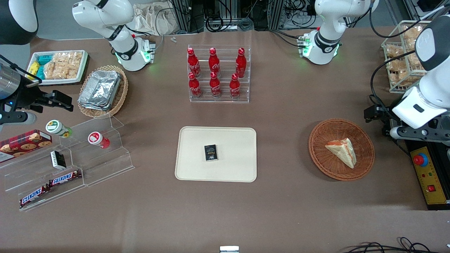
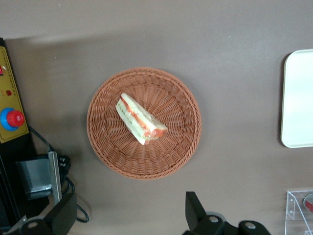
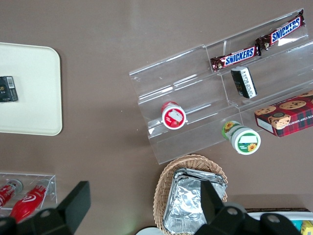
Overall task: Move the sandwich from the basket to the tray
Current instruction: 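Move the left gripper over the wrapped sandwich in the wicker basket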
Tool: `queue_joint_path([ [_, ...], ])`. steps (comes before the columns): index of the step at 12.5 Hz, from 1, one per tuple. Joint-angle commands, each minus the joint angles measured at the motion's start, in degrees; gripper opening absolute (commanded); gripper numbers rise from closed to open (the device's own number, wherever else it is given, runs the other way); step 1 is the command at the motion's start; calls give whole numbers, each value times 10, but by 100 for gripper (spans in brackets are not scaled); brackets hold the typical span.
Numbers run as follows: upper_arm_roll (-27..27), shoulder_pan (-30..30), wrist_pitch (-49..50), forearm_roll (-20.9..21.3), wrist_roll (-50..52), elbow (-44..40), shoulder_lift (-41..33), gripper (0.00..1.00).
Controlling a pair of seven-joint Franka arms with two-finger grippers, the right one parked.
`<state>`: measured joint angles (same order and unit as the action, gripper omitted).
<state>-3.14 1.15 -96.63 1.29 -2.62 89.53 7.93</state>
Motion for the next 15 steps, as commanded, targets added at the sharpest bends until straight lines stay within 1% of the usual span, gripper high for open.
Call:
queue_joint_path([
  [1, 9, 10, 21, -9, 9, -47, 31, 100],
  [2, 10, 8, 20, -18, 8, -48, 40, 100],
  [4, 11, 7, 18, -18, 10, -46, 53, 100],
  [5, 12, 8, 16, -10, 16, -45, 72, 100],
  [6, 20, 6, 1, -18, 18, -41, 81, 100],
  [7, 42, 8, -28, -20, 20, -12, 84, 100],
  [8, 46, 8, -78, -20, 27, 33, 75, 100],
  [10, 62, 7, -147, -20, 135, 102, 61, 100],
  [12, 64, 8, -211, -21, 256, 138, 72, 100],
  [14, 62, 14, -259, -21, 412, 149, 91, 100],
  [15, 60, 17, -277, -20, 459, 150, 103, 100],
])
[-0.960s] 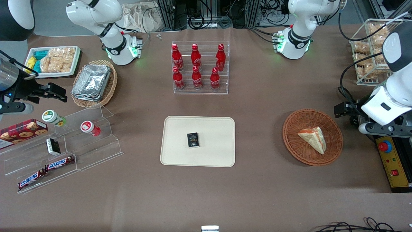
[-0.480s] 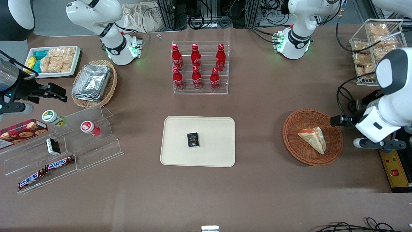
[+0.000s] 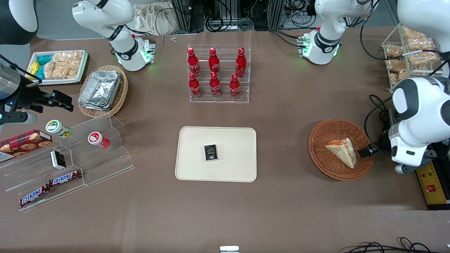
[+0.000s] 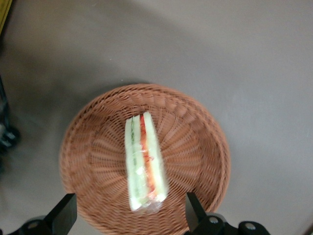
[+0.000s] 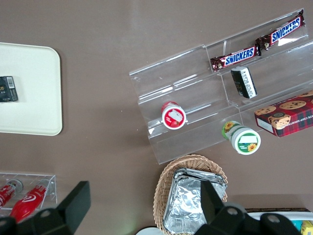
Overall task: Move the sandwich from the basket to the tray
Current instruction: 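Lower the left gripper and close it on the sandwich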
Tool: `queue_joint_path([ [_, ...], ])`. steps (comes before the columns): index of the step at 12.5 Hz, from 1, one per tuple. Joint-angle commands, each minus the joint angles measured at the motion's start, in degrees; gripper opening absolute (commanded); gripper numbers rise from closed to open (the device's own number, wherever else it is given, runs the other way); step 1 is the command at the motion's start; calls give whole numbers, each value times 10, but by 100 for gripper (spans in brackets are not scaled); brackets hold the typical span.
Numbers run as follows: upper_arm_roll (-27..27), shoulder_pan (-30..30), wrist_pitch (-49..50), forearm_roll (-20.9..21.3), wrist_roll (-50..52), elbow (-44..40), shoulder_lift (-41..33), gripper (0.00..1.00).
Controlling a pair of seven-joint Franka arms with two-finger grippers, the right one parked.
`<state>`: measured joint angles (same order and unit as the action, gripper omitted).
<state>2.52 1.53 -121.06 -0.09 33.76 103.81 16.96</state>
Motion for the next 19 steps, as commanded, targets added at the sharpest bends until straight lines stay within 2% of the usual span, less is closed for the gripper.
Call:
queue_joint_path([
  [1, -1, 19, -48, -6, 130, 10, 25, 100],
  [3, -1, 28, -80, -6, 208, 13, 58, 100],
  [7, -1, 28, -115, -1, 212, 68, 64, 100],
  [10, 1, 25, -195, 3, 208, 141, 59, 100],
  [17, 1, 26, -168, 4, 212, 118, 70, 99],
  [18, 1, 26, -172, 4, 213, 119, 73, 88],
  [19, 1, 27, -174, 3, 213, 119, 76, 72],
])
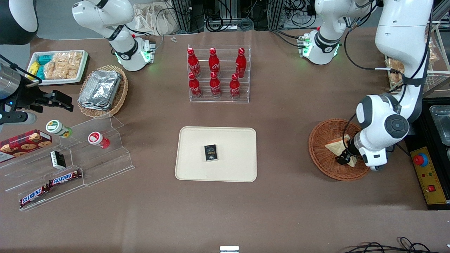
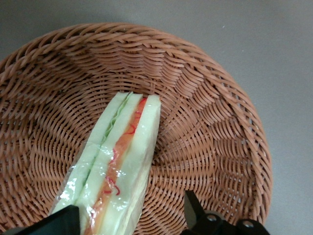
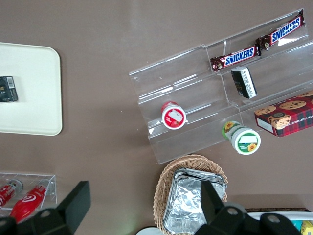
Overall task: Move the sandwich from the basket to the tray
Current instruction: 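Lower the left gripper and close it on the sandwich, then lift the sandwich out of the basket with the left gripper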
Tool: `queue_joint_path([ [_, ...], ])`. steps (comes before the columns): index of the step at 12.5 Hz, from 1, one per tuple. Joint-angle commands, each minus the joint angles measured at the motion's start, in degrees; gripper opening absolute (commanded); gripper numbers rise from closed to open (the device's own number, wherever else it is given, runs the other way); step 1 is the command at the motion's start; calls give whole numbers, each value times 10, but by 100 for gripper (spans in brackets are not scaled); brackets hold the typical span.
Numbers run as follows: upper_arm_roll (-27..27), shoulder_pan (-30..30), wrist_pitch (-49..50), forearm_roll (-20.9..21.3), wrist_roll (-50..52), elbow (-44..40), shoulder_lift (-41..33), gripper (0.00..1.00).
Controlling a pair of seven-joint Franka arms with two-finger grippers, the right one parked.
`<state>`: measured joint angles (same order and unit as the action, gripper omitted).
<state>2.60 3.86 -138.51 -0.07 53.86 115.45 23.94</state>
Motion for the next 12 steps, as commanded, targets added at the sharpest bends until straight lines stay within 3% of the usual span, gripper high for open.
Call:
queue_joint_path([
  [1, -1, 4, -3, 2, 12, 0, 9, 55],
  [3, -1, 4, -3, 2, 12, -6, 8, 9],
  [4, -1, 5, -2, 3, 11, -12, 8, 0],
  [7, -3, 6, 27, 2, 12, -49, -1, 0],
  [12, -3, 38, 312, -1, 12, -242, 3, 0],
])
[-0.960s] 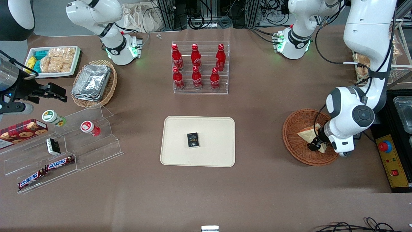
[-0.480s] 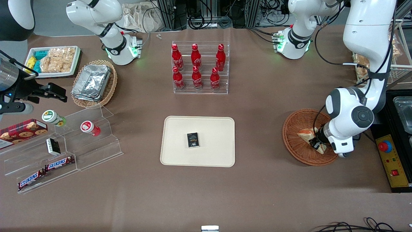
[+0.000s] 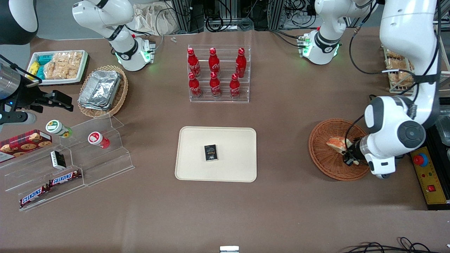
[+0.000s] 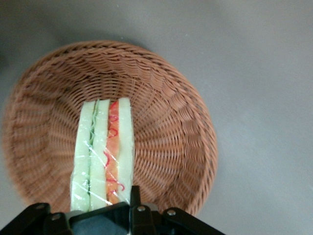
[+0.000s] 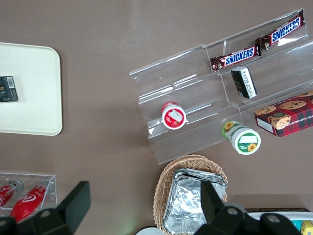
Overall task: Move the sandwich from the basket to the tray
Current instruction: 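Lift the sandwich out of the basket with the left gripper, then carry the sandwich to the cream tray and lower it beside the tissue pack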
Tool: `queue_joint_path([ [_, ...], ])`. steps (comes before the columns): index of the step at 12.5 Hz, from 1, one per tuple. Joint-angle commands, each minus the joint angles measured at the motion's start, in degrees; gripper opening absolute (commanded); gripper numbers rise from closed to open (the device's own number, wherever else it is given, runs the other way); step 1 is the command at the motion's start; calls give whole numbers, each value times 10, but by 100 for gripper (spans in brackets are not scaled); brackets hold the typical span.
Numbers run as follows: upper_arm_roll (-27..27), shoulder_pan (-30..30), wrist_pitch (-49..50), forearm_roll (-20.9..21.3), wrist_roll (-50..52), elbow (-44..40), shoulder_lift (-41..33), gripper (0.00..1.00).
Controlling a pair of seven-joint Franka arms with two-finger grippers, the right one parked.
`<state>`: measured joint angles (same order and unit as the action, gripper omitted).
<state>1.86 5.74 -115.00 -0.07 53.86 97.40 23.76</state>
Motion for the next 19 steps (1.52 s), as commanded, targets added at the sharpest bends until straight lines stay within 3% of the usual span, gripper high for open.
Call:
queue_joint_path([
  [1, 4, 20, 92, -5, 13, -78, 2, 0],
  [4, -37, 39, 124, -5, 17, -152, 16, 0],
  [6, -92, 51, 124, 2, 0, -187, 43, 0],
  [9, -145, 87, 113, 6, -97, -274, 123, 0],
  [11, -146, 138, 101, 9, -104, -309, 174, 0],
  [14, -145, 190, -14, 11, -106, -310, 243, 0],
  [19, -148, 204, -47, 10, -125, -310, 287, 0],
])
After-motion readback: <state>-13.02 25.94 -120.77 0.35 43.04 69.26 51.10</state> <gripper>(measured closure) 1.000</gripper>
